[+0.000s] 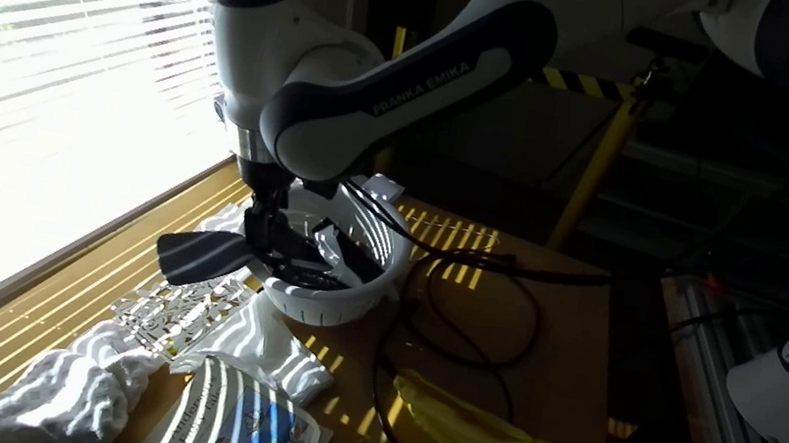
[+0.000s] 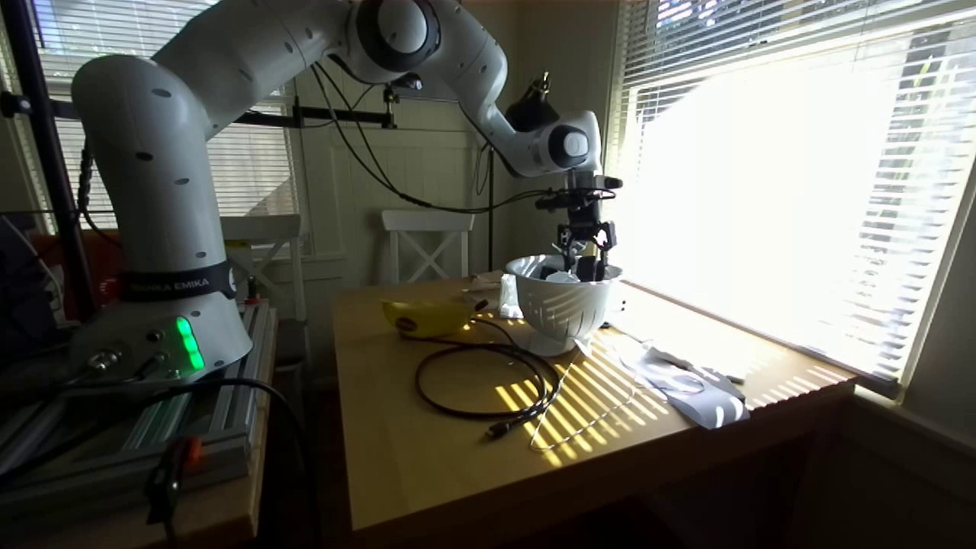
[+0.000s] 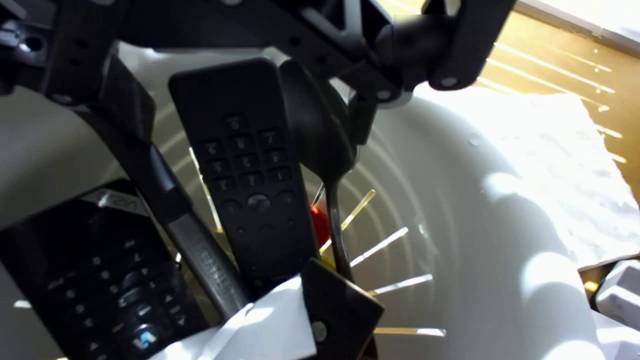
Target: Remove the black remote control from the white colander.
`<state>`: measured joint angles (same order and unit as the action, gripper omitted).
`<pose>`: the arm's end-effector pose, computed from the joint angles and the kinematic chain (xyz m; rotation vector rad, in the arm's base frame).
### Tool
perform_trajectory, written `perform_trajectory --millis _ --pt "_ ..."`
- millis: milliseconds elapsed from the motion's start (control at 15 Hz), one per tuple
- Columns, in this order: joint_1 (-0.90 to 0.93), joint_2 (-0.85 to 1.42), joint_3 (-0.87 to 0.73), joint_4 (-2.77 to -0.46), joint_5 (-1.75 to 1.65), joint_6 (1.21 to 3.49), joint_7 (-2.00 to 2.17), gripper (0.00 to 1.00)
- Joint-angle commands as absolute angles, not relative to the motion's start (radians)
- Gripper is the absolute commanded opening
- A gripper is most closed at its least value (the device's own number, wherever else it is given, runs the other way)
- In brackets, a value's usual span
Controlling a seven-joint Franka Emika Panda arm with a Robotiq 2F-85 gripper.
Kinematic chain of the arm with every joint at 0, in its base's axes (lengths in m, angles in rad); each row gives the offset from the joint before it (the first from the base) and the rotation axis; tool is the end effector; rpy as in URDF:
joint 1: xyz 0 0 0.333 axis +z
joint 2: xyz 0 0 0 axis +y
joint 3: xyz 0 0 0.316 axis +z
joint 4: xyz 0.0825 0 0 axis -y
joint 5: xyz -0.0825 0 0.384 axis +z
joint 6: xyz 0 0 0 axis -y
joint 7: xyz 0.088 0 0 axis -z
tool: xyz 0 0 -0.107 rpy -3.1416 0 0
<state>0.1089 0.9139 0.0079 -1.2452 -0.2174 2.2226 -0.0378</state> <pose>0.7566 0.0803 0.2156 2.9431 0.4118 0.1044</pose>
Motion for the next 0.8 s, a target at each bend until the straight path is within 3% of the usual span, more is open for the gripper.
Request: perform_trajectory --millis 0,733 --pt "0.149 0.889 -0.010 -1.263 -0.222 2.135 -0.011 1.00" --pt "0.112 0.941 0.020 -1.195 -0.223 2.140 -0.209 1.00"
